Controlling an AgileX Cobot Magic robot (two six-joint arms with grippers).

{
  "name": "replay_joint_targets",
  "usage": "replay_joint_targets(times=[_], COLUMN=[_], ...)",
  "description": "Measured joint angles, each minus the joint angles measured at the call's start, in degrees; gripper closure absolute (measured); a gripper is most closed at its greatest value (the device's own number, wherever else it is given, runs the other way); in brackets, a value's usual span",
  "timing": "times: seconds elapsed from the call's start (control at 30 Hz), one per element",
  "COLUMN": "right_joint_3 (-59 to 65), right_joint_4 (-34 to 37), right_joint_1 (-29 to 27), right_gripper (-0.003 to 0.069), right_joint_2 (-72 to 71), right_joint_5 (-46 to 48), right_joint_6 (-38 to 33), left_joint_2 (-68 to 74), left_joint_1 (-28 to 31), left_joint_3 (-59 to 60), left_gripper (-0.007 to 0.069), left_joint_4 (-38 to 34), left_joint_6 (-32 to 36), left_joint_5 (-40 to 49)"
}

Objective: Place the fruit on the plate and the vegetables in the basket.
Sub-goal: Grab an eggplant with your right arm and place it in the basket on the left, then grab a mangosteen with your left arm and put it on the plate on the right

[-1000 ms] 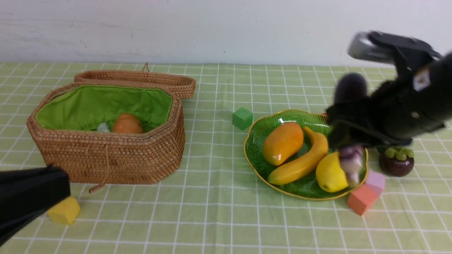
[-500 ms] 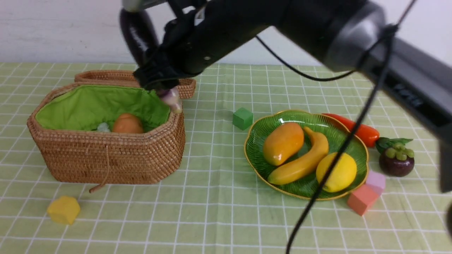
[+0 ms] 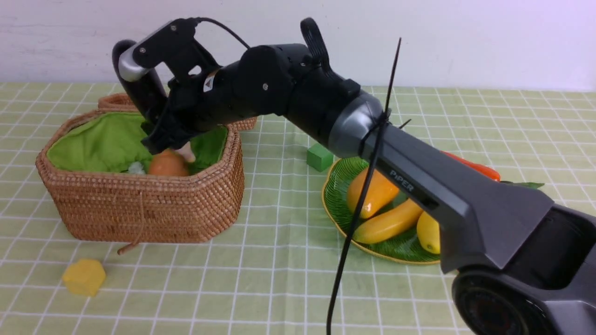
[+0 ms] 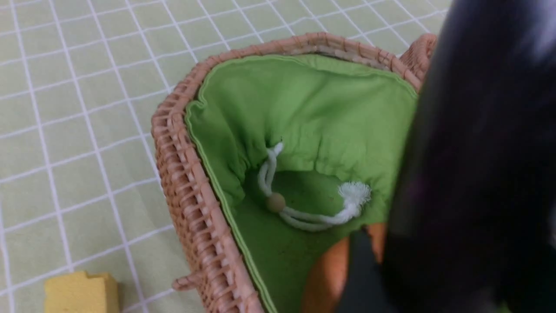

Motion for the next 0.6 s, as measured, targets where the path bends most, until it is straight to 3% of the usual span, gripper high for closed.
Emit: replay_joint_targets(times=[0.13,0.27,0.43,0.6], right_joint_3=[-0.04,-0.04,-0.25,-0.92], right_joint_4=[-1.62,-3.47,-13.39,-27.97], right_joint_1=[0.0,0.0,0.0,-1.25], right_gripper=[0.0025,-0.0013,0.011,0.0412], right_joint_2=[-0.47,-2.92,-11.49,-20.53], right_joint_5=[0.98,7.17,20.99,33.11], right_joint_6=[0.0,1.41,9.92,15.54], left_joint_2=[0.0,0.0,0.0,0.0], left_joint_1=[0.0,0.0,0.0,0.0], left_joint_3=[0.0,0.0,0.0,0.0], left_gripper=[0.0607,0.0607,0.0607,0.0607], left_joint_4=[-0.05,-0.36,-5.75,-19.48], left_joint_6=[0.0,0.84,6.51,18.03], left_joint_5=[-0.07,-1.96,-8.37,-14.27])
